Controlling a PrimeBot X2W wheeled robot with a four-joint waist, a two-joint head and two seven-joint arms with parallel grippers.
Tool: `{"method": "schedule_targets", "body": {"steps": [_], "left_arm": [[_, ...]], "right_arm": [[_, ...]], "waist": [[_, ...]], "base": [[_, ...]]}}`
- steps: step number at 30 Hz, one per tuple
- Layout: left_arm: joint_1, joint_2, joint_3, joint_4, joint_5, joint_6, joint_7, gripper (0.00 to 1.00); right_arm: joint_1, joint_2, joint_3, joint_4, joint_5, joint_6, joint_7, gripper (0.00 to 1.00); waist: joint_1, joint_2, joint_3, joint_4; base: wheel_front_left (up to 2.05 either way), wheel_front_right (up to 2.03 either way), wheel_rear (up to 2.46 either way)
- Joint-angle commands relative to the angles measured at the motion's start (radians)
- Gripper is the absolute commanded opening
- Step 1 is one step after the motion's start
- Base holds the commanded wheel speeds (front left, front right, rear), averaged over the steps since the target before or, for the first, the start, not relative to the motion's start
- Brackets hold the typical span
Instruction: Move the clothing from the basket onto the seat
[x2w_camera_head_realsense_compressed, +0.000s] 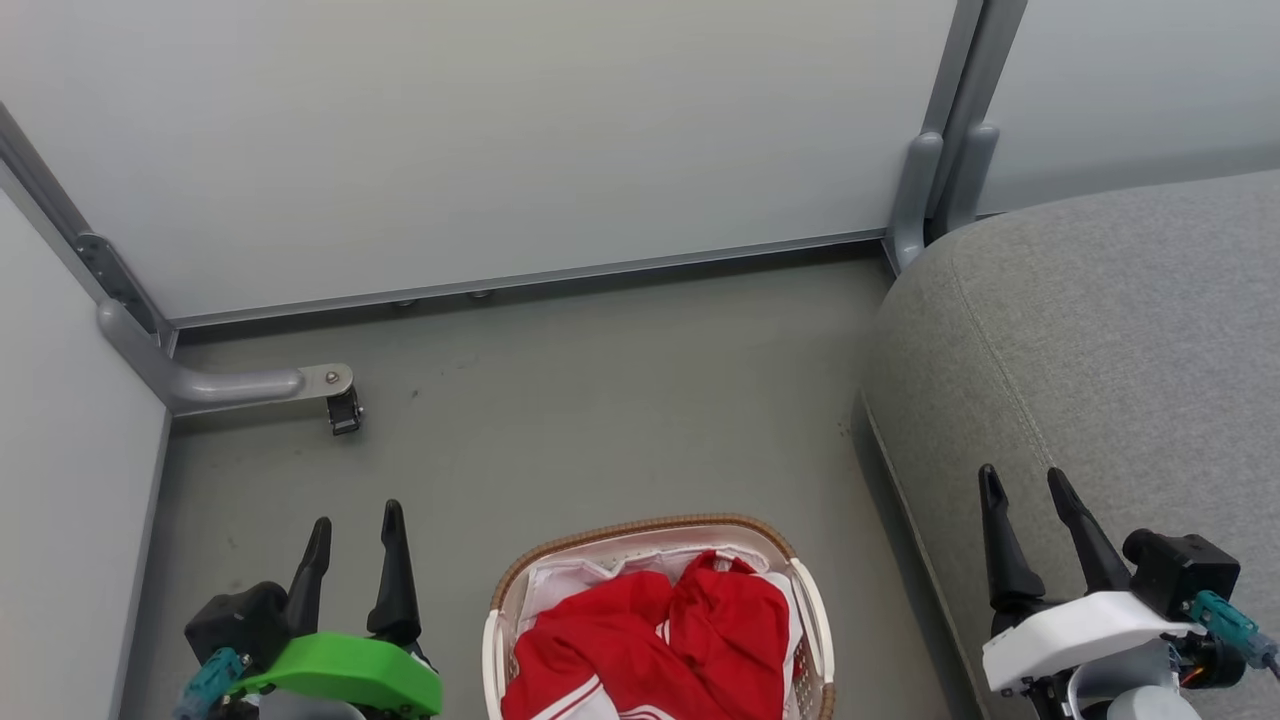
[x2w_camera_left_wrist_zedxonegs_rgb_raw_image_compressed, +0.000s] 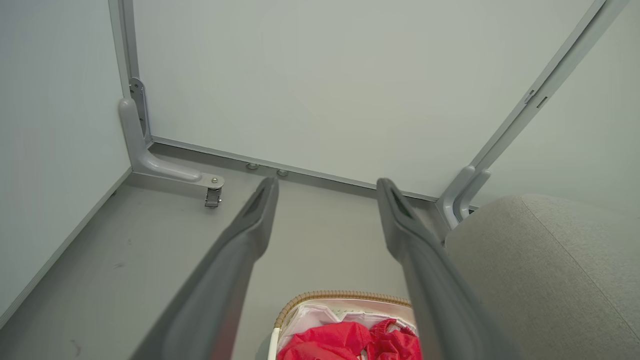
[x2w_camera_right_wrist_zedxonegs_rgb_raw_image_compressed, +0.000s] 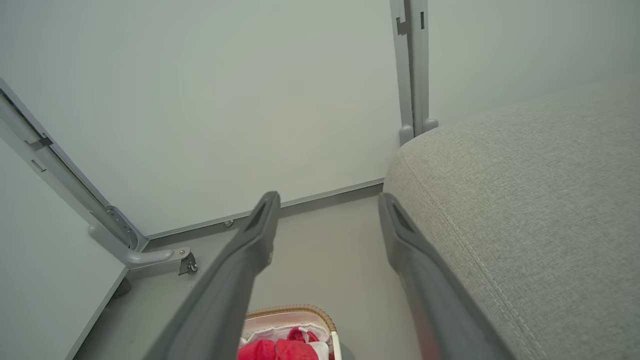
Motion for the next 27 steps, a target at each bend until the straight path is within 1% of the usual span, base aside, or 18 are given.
{"method": "schedule_targets", "body": {"steps": [1,13,27], "left_arm": [[0.007,0.007,-0.001,-0.003,0.017,0.006,-0.008,1.00],[0.009,0.008,-0.018,0.003,0.108,0.008,-0.034,1.00],[0.014,0.009,-0.031,0.014,0.192,0.011,-0.060,1.00]], "right_arm": [[0.006,-0.006,0.001,-0.002,-0.023,0.000,-0.011,1.00],[0.012,-0.007,0.015,0.000,-0.127,0.000,-0.037,1.00],[0.019,-0.009,0.025,-0.004,-0.222,0.000,-0.061,1.00]], "waist": [[0.0000,0.0000,0.000,0.001],[0.0000,0.0000,-0.001,0.007],[0.0000,0.0000,0.004,0.010]], "base": [[0.00,0.00,0.00],[0.00,0.00,0.00],[0.00,0.00,0.00]]}}
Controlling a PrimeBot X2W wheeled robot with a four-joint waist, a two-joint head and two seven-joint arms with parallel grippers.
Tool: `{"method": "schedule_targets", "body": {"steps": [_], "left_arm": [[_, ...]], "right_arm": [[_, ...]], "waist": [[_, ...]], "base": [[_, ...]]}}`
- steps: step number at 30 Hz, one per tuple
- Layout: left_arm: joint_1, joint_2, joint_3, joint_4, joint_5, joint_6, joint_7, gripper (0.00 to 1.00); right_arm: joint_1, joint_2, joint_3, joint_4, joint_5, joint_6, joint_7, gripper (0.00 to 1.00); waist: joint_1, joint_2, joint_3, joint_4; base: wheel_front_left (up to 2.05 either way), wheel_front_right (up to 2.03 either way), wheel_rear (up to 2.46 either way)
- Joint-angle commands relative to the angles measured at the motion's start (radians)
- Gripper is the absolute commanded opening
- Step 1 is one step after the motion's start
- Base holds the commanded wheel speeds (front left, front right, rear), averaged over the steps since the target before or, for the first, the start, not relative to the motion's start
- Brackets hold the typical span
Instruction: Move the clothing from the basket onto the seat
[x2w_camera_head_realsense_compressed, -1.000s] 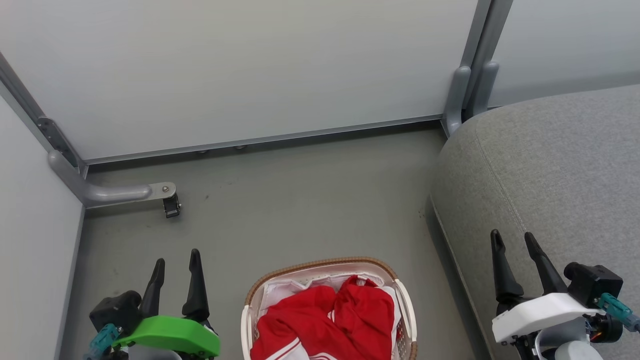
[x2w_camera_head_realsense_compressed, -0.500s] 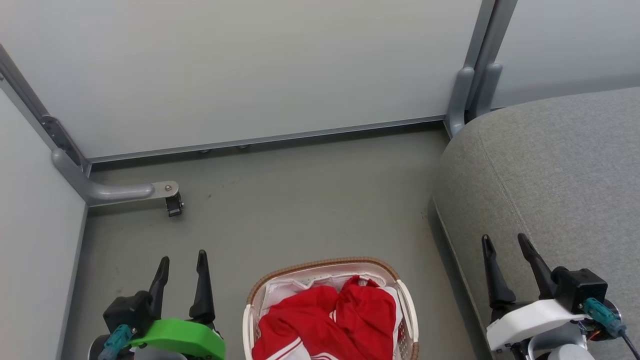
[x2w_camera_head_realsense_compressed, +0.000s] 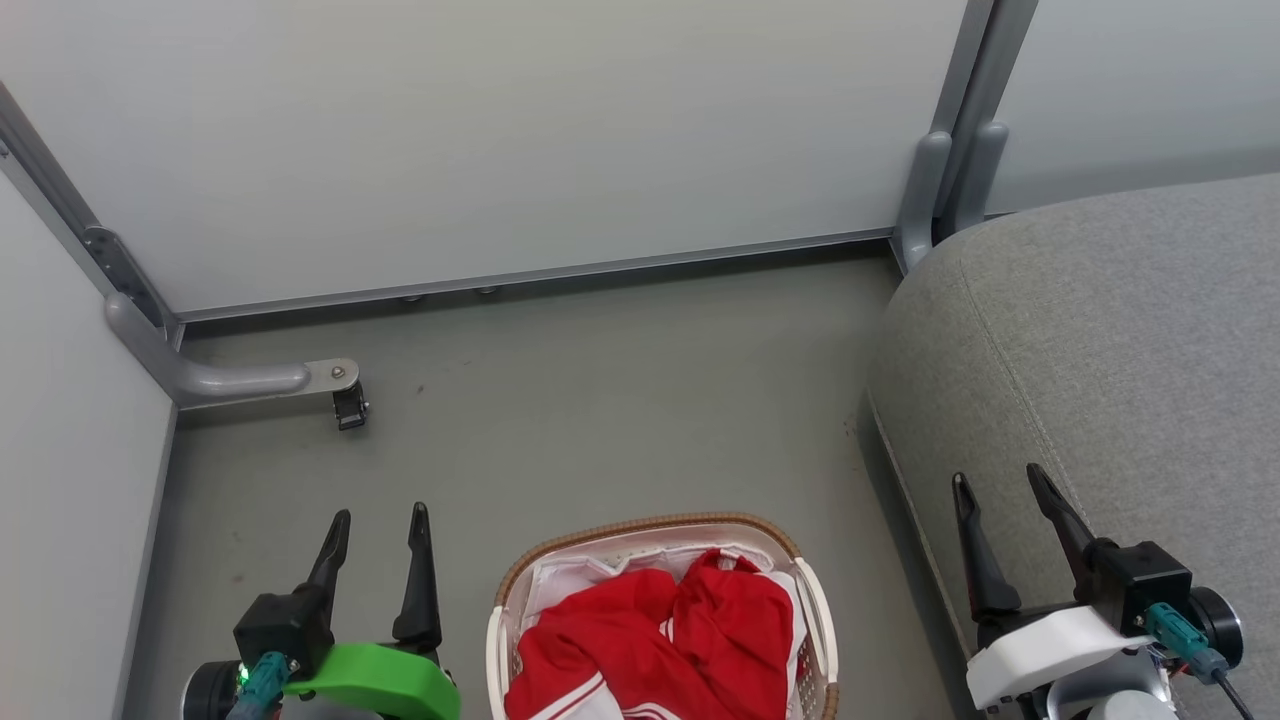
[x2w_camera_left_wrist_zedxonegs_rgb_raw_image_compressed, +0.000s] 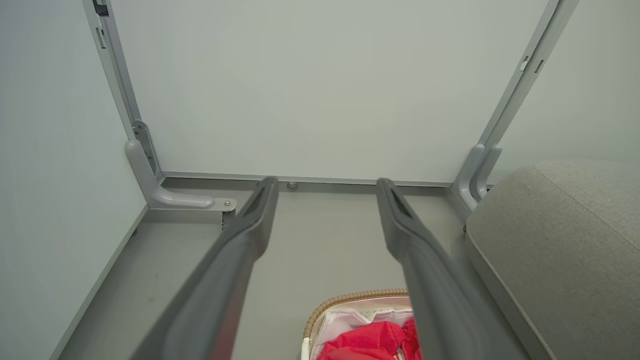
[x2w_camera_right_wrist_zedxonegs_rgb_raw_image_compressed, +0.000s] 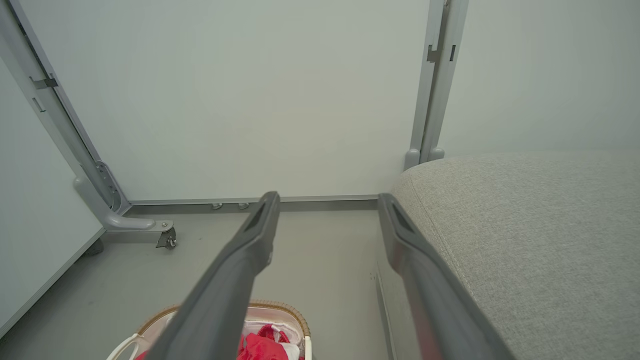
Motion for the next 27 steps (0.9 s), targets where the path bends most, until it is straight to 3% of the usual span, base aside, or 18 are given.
{"method": "schedule_targets", "body": {"steps": [1,27], "left_arm": [[0.013,0.007,-0.001,0.002,0.019,0.006,-0.010,1.00],[0.001,0.007,-0.013,0.001,0.008,0.004,-0.007,1.00]], "right_arm": [[0.012,-0.006,0.002,-0.003,-0.018,0.000,-0.007,1.00],[0.002,-0.006,-0.005,-0.010,-0.022,0.000,-0.007,1.00]], "waist": [[0.0000,0.0000,0.000,0.000],[0.0000,0.0000,0.010,-0.003]], "base": [[0.00,0.00,0.00],[0.00,0.00,0.00]]}}
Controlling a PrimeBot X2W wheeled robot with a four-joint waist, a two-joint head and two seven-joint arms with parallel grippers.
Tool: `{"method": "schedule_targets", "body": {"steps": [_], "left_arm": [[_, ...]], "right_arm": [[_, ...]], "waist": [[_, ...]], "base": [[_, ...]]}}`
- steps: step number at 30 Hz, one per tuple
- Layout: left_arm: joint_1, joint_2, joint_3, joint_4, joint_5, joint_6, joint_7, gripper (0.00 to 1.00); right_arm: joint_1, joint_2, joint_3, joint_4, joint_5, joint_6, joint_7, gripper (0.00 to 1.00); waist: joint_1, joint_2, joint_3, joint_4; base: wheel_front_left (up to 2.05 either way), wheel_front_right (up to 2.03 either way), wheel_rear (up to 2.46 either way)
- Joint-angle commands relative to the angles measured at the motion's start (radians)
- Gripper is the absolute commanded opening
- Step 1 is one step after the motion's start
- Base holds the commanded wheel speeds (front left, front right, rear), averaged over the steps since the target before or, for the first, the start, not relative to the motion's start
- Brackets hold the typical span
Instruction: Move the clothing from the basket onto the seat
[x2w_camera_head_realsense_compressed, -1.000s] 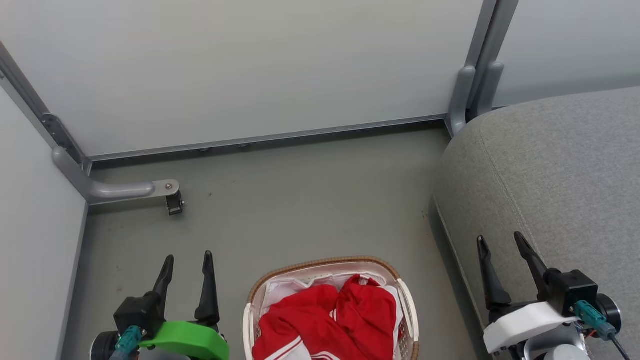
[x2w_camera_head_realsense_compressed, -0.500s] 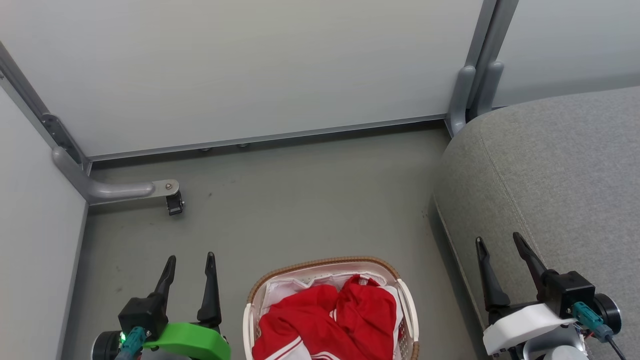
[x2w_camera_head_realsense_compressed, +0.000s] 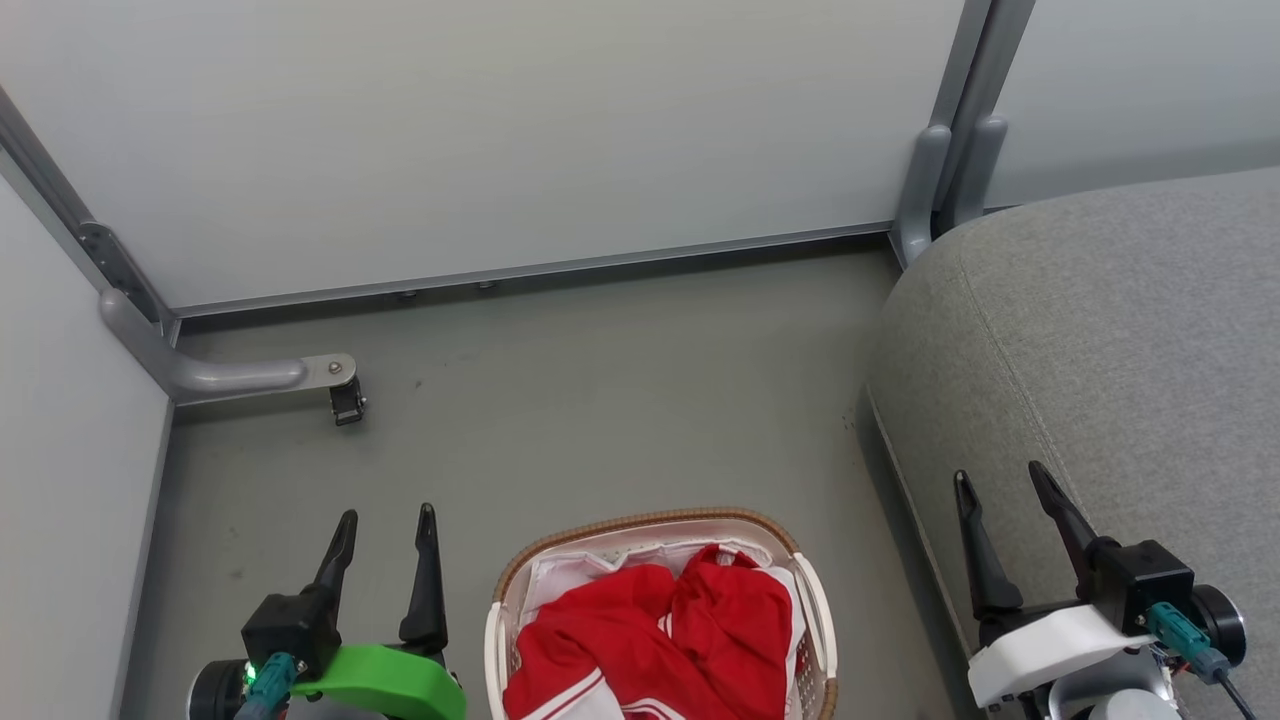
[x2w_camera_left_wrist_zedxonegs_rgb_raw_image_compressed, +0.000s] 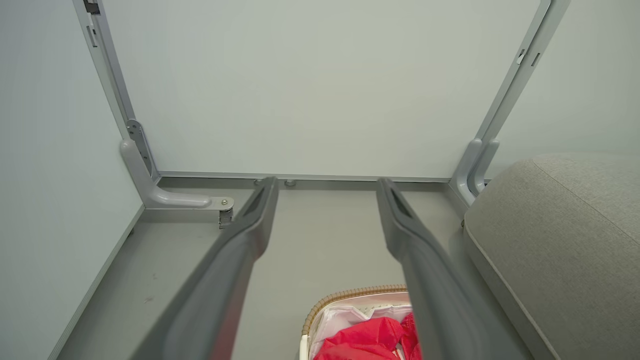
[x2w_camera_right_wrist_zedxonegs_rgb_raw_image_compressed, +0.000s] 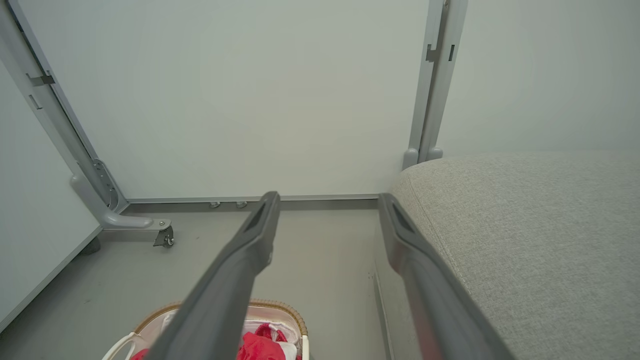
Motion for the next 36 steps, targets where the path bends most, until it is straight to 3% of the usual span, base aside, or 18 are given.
{"method": "schedule_targets", "body": {"steps": [1,11,20,29,36], "left_arm": [[-0.002,0.006,-0.003,-0.002,-0.006,0.001,-0.001,1.00],[-0.096,0.006,-0.041,0.017,0.039,-0.021,0.000,1.00],[-0.295,0.006,-0.176,0.134,0.086,-0.053,0.000,1.00],[-0.499,0.007,-0.400,0.398,0.115,-0.068,0.000,1.00],[-0.636,0.008,-0.516,0.598,0.109,-0.069,0.002,1.00]], "right_arm": [[-0.001,-0.006,-0.004,-0.005,-0.011,0.000,-0.005,1.00],[-0.061,-0.006,-0.021,-0.048,-0.029,0.000,-0.005,1.00],[-0.175,-0.006,-0.088,-0.112,-0.057,0.000,-0.005,1.00],[-0.303,-0.005,-0.114,-0.227,-0.044,0.000,-0.004,1.00],[-0.376,-0.004,-0.083,-0.324,-0.022,0.000,-0.004,1.00]], "waist": [[0.0000,0.0000,0.005,-0.001],[0.0000,0.0000,0.120,-0.021],[0.0000,0.0000,0.315,-0.073],[0.0000,0.0000,0.497,-0.163],[0.0000,0.0000,0.637,-0.238]], "base": [[0.00,0.00,0.00],[0.00,0.00,0.00],[0.00,0.00,0.00],[0.00,0.00,0.00],[0.00,0.00,0.00]]}}
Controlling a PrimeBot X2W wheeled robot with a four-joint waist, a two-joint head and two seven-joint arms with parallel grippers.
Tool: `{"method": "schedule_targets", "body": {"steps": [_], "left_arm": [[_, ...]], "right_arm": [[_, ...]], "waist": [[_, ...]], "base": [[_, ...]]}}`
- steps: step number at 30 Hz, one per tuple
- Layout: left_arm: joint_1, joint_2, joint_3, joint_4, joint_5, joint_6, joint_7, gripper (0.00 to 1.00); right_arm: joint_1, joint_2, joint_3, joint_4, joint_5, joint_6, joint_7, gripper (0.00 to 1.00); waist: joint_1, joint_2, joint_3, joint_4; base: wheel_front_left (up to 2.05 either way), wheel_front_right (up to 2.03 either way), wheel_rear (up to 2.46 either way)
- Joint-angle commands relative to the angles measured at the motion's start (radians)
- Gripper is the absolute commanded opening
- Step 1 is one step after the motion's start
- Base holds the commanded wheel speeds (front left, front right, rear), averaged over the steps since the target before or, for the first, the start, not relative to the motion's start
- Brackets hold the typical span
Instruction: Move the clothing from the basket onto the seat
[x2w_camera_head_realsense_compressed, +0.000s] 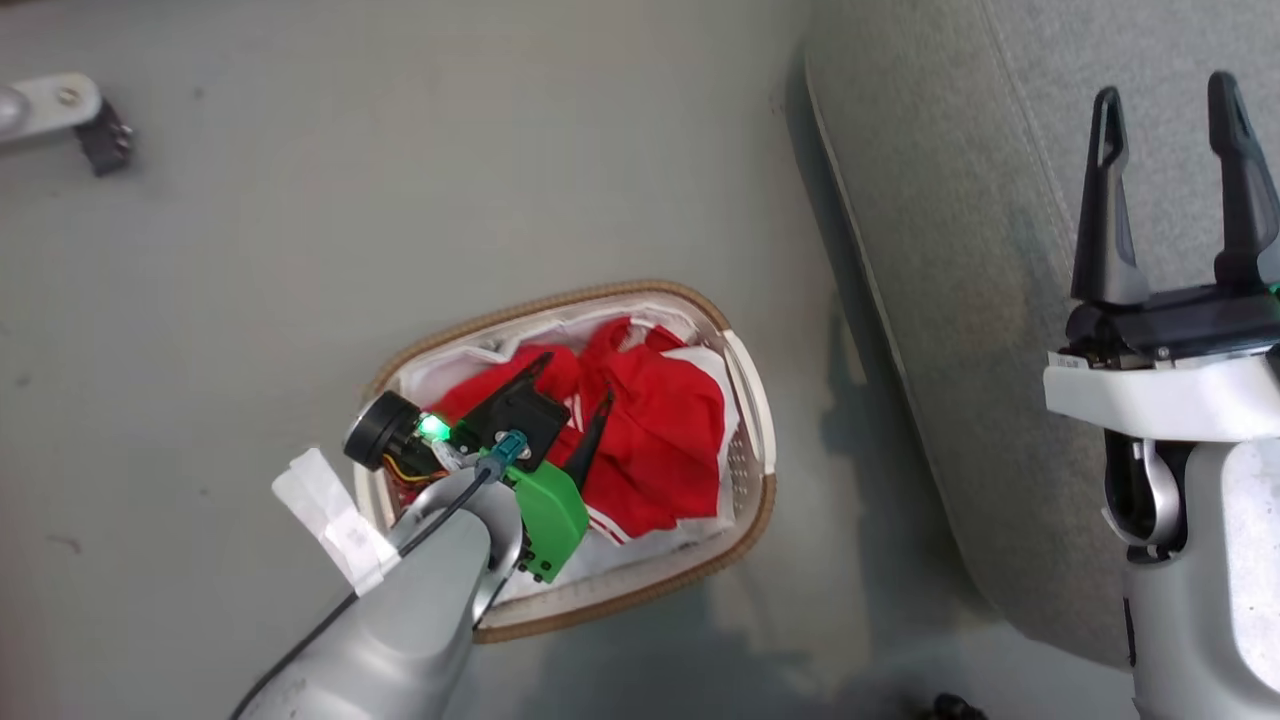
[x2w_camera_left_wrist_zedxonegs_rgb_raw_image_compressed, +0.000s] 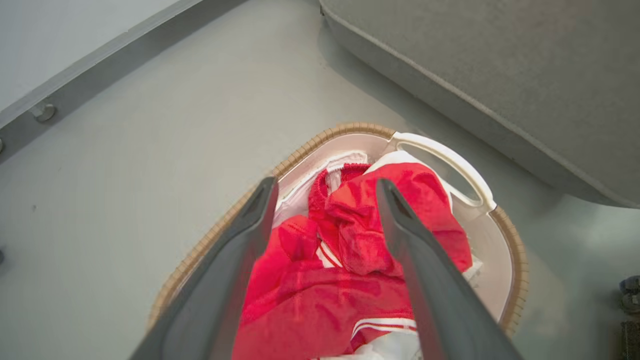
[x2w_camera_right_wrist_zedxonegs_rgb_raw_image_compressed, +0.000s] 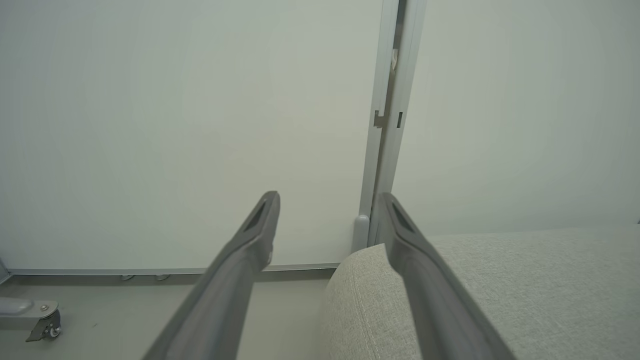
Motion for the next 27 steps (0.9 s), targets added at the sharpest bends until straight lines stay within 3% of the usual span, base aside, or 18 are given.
{"method": "schedule_targets", "body": {"steps": [1,12,21,25,27], "left_arm": [[-0.043,0.009,-0.011,0.031,0.010,-0.003,0.002,1.00],[-0.186,0.013,-0.065,0.236,0.013,0.003,0.009,1.00],[-0.246,0.033,-0.047,0.322,-0.009,0.025,0.011,1.00],[-0.253,0.031,-0.048,0.340,-0.025,0.014,0.014,1.00],[-0.253,0.027,-0.054,0.345,-0.032,0.010,0.013,0.47]], "right_arm": [[-0.024,-0.002,0.007,-0.016,0.014,0.000,-0.002,1.00],[-0.084,-0.002,0.038,-0.117,0.081,0.000,-0.002,1.00],[-0.104,-0.002,0.048,-0.141,0.125,0.000,-0.002,1.00],[-0.103,-0.002,0.052,-0.133,0.133,0.000,-0.002,1.00],[-0.101,-0.002,0.052,-0.128,0.133,0.000,-0.002,1.00]], "waist": [[-0.0001,0.0000,0.149,-0.110],[-0.0001,0.0000,0.310,-0.205],[-0.0001,0.0000,0.364,-0.245],[-0.0001,0.0000,0.369,-0.249],[-0.0001,0.0000,0.367,-0.248]], "base": [[0.00,0.00,0.00],[0.00,0.00,0.00],[0.00,0.00,0.00],[0.00,0.00,0.00],[0.00,0.00,0.00]]}}
